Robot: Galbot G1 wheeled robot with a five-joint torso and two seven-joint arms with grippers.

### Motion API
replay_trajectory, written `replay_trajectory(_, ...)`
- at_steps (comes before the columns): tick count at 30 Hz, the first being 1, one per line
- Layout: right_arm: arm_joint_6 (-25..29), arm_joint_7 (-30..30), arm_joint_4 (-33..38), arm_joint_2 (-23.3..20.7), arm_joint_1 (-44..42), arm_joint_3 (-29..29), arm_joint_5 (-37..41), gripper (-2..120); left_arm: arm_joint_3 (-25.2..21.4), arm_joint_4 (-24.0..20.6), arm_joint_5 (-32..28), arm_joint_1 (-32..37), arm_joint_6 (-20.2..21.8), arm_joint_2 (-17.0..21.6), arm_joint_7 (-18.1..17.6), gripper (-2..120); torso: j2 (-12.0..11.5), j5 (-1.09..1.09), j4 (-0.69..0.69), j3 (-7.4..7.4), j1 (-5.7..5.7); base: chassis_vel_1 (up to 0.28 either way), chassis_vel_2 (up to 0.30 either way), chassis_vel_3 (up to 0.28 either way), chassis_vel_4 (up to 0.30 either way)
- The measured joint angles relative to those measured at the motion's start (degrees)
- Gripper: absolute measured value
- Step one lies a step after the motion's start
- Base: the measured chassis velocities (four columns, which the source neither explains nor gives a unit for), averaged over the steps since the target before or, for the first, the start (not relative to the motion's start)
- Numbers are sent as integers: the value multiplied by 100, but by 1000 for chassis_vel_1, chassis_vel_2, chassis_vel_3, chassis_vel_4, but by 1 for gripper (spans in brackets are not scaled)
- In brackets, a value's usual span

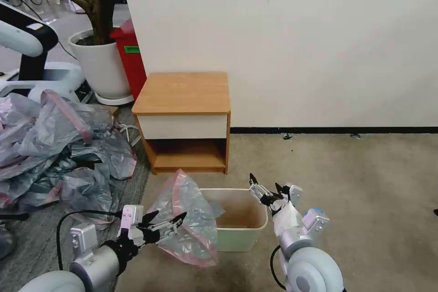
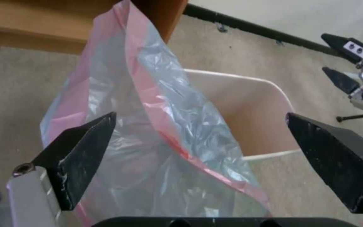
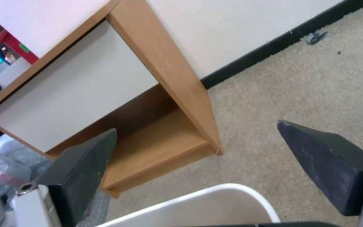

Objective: Pick up the garbage bag from the table and place it over the trash can.

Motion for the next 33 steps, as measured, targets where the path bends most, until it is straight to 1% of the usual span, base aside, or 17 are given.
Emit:
replay_trajectory(25,48,-3,-60,-40,3,32,-12,98,492,487,-40,-373,-21,-249,-203,100,0,0,0,0,0,0,0,0,0)
replay_trajectory(31,53,-4,-90,-44,25,39,-13,98,662,616,-76,-498,-149,-288,-218,100,0,0,0,0,0,0,0,0,0)
replay_trajectory(33,61,-3,-121,-38,33,48,-26,98,823,694,-158,-589,-261,-315,-217,100,0,0,0,0,0,0,0,0,0)
